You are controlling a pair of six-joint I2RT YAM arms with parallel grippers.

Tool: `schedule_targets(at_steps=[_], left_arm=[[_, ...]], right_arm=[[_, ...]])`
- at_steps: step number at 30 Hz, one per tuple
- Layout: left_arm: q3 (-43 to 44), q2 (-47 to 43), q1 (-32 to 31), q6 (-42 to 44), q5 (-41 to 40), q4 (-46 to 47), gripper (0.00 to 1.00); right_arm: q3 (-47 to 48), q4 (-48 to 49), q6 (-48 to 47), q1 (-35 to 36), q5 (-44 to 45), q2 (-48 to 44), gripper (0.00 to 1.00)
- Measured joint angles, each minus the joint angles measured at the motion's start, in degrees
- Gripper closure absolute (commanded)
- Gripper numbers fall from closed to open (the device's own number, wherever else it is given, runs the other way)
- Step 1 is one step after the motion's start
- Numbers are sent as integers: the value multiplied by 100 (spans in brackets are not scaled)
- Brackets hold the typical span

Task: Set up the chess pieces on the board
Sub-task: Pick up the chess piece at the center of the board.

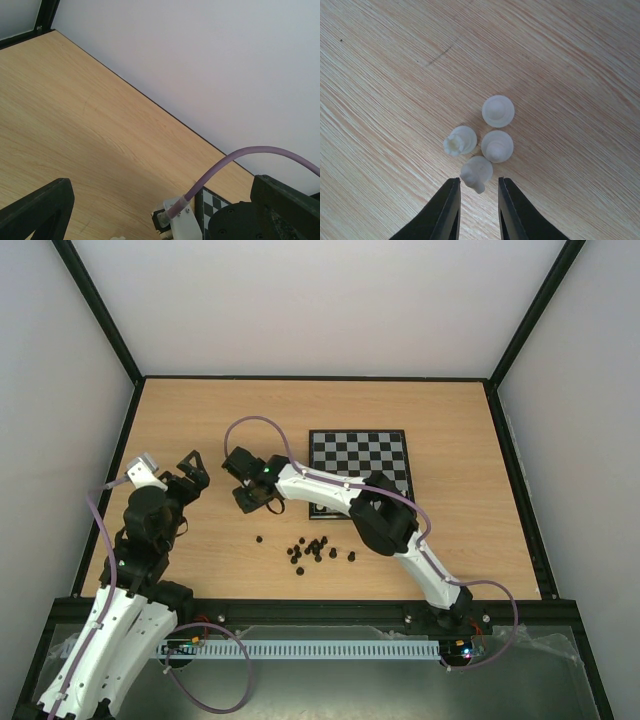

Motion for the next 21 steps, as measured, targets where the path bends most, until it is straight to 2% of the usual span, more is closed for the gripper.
schedule_targets(at_steps=[21], left_arm=[[0,39,0,2,39,2,1]], right_arm=[[120,-22,2,15,-122,98,77]])
